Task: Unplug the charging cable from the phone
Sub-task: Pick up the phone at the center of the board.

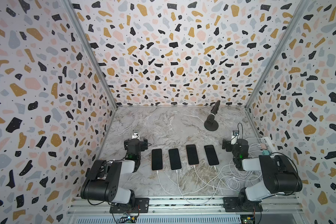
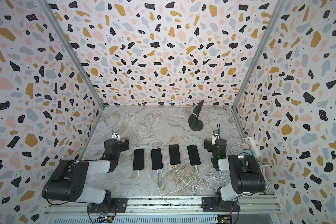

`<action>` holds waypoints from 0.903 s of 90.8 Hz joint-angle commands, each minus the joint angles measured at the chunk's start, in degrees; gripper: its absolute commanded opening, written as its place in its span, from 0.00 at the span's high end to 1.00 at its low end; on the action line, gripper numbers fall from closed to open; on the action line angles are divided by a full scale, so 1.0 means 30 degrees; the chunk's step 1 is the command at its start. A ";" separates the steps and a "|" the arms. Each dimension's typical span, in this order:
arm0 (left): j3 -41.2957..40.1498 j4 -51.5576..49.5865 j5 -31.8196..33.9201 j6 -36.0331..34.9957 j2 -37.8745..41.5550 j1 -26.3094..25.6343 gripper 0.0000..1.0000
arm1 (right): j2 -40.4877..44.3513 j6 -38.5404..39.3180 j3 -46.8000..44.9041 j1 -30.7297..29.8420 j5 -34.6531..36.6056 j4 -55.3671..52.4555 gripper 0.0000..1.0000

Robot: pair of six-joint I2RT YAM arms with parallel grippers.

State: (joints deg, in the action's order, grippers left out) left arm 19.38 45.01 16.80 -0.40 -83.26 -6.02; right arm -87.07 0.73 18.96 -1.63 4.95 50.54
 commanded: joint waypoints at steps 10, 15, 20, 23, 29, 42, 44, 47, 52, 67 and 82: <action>0.0162 0.0435 -0.0148 0.0124 0.0325 0.0074 0.00 | 0.0165 0.0225 0.0519 -0.0039 -0.0156 -0.0266 0.00; 0.0162 0.0435 -0.0146 0.0121 0.0313 0.0074 0.00 | 0.0165 0.0230 0.0501 -0.0016 -0.0156 -0.0266 0.00; 0.0162 0.0435 -0.0151 0.0106 0.0309 0.0074 0.00 | 0.0165 0.0231 0.0506 -0.0024 -0.0156 -0.0266 0.00; 0.0162 0.0435 -0.0150 0.0109 0.0330 0.0074 0.00 | 0.0165 0.0240 0.0499 -0.0030 -0.0156 -0.0266 0.00; 0.0162 0.0435 -0.0131 0.0122 0.0304 0.0060 0.00 | 0.0165 0.0240 0.0499 -0.0017 -0.0156 -0.0266 0.00; 0.0135 0.0542 0.0238 0.0007 0.0277 -0.0158 0.00 | 0.0165 0.0240 0.0502 -0.0023 -0.0158 -0.0265 0.00; 0.0112 0.0593 0.0365 -0.0029 0.0282 -0.0219 0.00 | 0.0165 0.0236 0.0505 -0.0023 -0.0157 -0.0251 0.00; 0.0064 0.0736 0.0599 -0.0076 0.0264 -0.0315 0.00 | 0.0165 0.0233 0.0506 -0.0033 -0.0156 -0.0264 0.00; 0.0004 0.0906 0.0979 -0.0150 0.0246 -0.0531 0.00 | 0.0165 0.0225 0.0501 -0.0044 -0.0156 -0.0259 0.00; -0.0014 0.0969 0.1107 -0.0185 0.0221 -0.0600 0.00 | 0.0165 0.0244 0.0508 -0.0024 -0.0180 -0.0270 0.00; 0.0238 0.0319 -0.0003 0.0165 0.0321 0.0054 0.00 | 0.0165 0.0198 0.0530 -0.0005 -0.0215 -0.0295 0.00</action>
State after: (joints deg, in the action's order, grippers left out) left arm 19.38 45.12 18.76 -0.45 -83.26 -7.33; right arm -87.07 0.93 18.98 -1.63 4.62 50.54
